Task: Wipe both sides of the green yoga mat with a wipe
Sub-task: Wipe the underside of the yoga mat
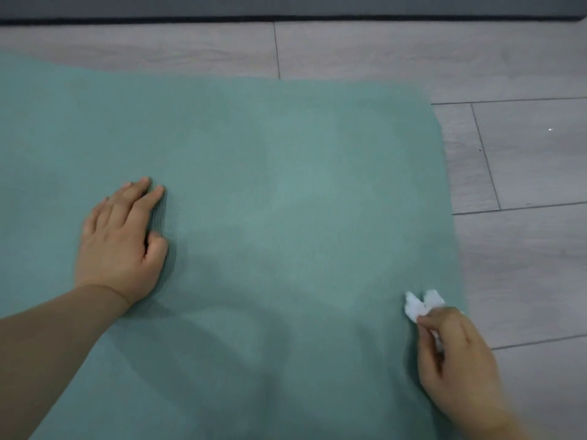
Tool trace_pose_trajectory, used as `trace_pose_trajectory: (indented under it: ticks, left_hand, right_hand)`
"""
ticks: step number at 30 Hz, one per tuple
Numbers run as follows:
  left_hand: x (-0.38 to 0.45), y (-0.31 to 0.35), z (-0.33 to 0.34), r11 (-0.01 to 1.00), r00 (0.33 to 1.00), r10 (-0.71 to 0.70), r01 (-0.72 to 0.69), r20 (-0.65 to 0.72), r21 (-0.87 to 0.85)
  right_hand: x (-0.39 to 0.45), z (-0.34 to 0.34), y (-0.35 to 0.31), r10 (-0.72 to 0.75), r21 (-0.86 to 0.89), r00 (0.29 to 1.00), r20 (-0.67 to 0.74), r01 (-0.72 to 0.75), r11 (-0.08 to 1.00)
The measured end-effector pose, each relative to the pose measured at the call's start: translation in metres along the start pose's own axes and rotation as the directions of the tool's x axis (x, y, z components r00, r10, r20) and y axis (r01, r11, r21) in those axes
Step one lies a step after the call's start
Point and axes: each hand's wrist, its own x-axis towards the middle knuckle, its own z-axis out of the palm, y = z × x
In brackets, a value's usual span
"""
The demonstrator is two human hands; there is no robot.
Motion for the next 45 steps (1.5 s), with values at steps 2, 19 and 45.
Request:
trace_pose_trajectory:
  ticks: [2, 19, 45]
  left_hand:
    - [0.0, 0.0, 0.0, 1.0, 1.0, -0.005, 0.005, 0.006, 0.006]
    - [0.003, -0.001, -0.006, 1.0, 0.996, 0.002, -0.004, 0.089, 0.021]
    - [0.004, -0.004, -0.005, 1.0, 0.993, 0.006, -0.008, 0.119, 0.02]
  right_hand:
    - [0.004, 0.018, -0.022, -0.201, 0.041, 0.976, 0.086, 0.198, 0.979]
    - [0.323, 0.118, -0.173, -0.818, 0.235, 0.533, 0.216, 0.784, 0.574]
    - [0.359, 0.103, -0.149, -0.393, -0.047, 0.913, 0.111, 0.4, 0.915]
